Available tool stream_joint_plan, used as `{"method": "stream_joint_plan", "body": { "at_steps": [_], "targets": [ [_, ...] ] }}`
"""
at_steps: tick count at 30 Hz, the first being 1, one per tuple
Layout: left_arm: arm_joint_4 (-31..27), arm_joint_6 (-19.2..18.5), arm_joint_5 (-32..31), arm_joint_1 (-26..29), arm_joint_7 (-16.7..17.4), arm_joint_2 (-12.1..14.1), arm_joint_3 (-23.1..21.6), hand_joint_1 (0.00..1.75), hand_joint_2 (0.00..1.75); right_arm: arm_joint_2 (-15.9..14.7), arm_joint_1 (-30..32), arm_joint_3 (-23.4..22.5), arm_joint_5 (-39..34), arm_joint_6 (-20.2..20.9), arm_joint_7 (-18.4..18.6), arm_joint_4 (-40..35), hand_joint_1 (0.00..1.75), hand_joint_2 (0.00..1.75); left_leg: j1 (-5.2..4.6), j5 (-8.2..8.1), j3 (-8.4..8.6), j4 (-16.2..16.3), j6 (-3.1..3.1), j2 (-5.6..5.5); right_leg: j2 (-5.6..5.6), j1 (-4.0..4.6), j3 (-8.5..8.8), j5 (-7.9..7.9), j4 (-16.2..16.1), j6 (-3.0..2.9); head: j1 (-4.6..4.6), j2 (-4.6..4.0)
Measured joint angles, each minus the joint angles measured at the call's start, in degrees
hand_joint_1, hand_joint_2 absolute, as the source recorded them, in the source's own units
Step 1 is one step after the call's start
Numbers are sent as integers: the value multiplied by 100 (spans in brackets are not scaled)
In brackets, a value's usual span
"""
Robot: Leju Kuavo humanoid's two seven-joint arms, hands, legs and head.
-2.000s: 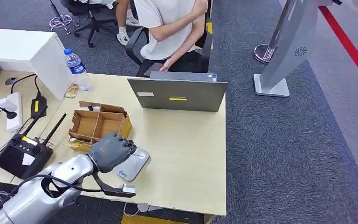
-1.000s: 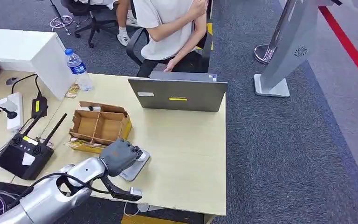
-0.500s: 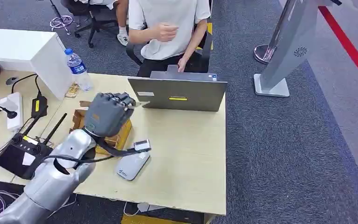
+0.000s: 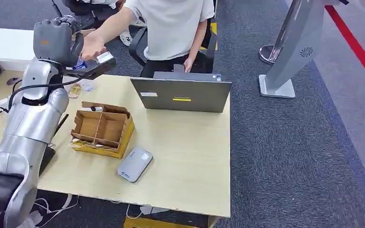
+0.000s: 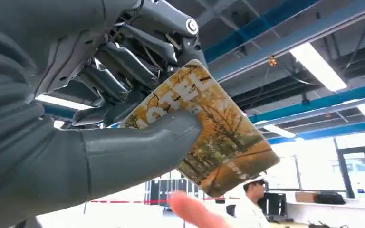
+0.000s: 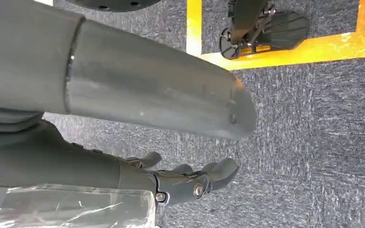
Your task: Pass the card to the sensor for recognition and then transmit it.
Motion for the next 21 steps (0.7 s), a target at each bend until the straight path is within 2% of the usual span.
{"method": "stream_joint_plan", "body": {
  "at_steps": [1,2,8,15,18,21],
  "targets": [
    [136,4,22,-50,-6,-28,11,175,175,2,-9,2,-2,0,-4,0,0,0,-1,0,0,0,0,0,0,0,0,0,0,0,-2,0],
    [212,7,37,-75,-24,-48,22,0,175,2,-15,2,-2,0,-4,0,0,175,-2,0,0,0,0,0,0,-1,-1,0,0,0,-2,0],
    [389,-140,164,-109,-55,-131,76,0,175,2,-13,2,-13,0,-4,0,0,175,-2,-1,-3,0,0,2,1,-1,-5,0,-1,0,-2,0],
    [292,-162,280,-49,-52,-144,127,0,175,2,8,2,-35,0,-46,0,0,175,0,0,-5,0,0,1,0,-1,-5,0,0,0,-2,0],
    [-45,-265,378,163,-72,-94,129,0,175,0,34,0,-96,-2,-120,0,0,175,0,-1,-5,-1,0,3,1,-1,-4,0,0,0,-4,0],
    [-852,-405,444,671,-92,48,129,0,175,0,98,-31,-258,-15,-206,0,0,175,-1,-3,-5,-1,-1,7,6,-1,-6,-1,0,0,-4,0]
  ]
}}
